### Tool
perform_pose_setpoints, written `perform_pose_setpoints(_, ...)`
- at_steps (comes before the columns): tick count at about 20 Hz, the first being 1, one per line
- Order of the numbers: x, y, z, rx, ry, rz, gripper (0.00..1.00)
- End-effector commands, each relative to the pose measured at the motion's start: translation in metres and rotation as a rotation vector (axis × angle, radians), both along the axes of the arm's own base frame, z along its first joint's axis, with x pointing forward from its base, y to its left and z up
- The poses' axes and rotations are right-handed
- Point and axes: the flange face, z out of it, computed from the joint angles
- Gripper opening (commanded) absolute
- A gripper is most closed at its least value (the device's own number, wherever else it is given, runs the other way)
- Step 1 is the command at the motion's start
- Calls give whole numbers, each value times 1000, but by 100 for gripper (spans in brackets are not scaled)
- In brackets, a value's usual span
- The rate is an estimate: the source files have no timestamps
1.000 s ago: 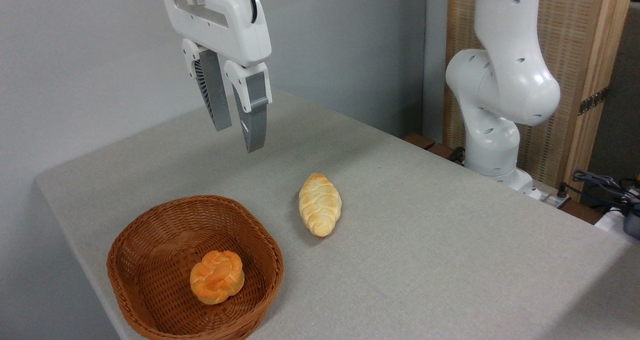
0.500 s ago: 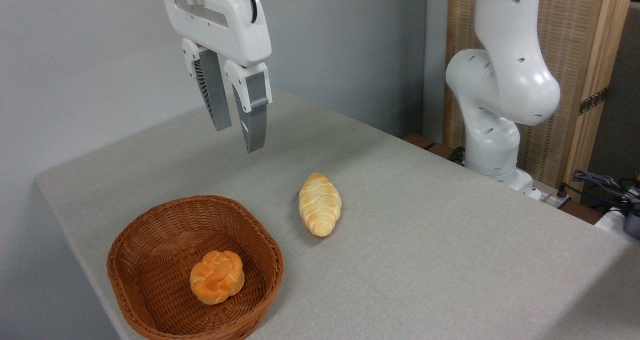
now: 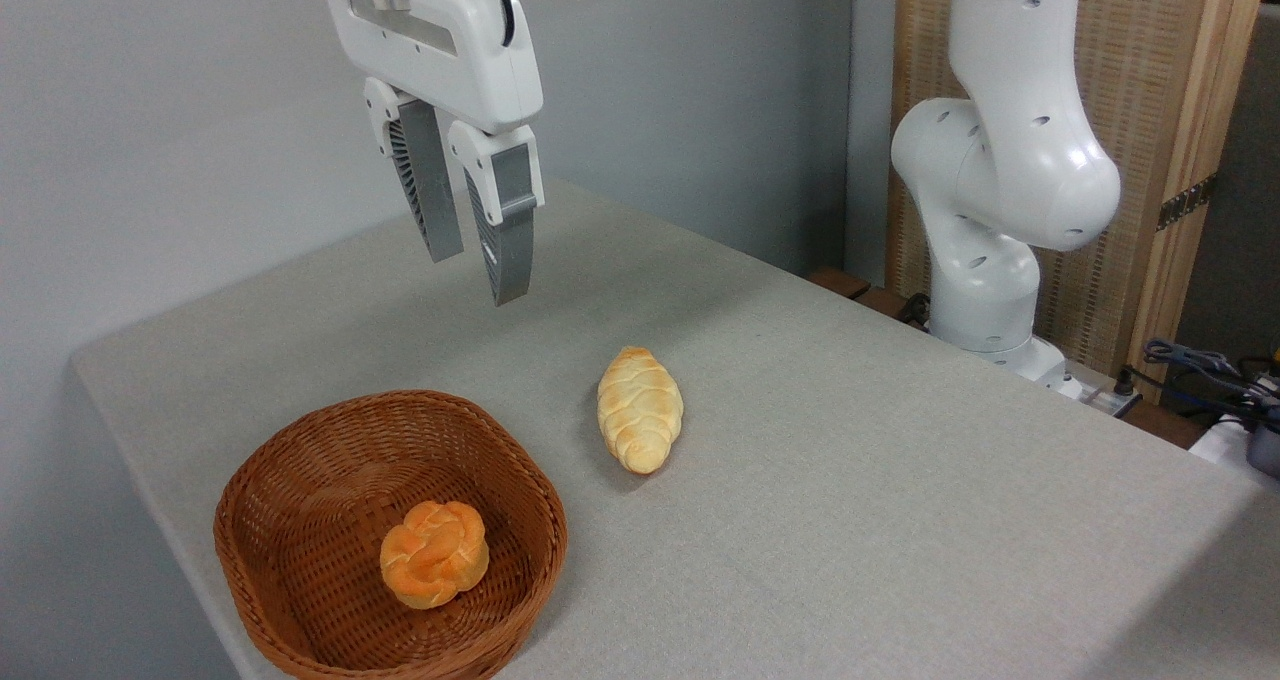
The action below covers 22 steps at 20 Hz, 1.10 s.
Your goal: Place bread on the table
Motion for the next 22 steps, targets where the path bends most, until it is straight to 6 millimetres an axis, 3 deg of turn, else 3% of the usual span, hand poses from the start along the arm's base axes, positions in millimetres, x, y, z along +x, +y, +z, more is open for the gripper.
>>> perform_pose_setpoints(1,-3,0,4,-13,-2,4,100)
perform_pose_setpoints(8,11,5,-22,-23,-101,30,100)
perform_pose_setpoints(16,32,19,-91,-26,-250,68,100)
perform_pose_setpoints(20,39,19,-139,7,-303,29,100)
perform_pose_setpoints(22,36,18,-153,23,-292,-50,100)
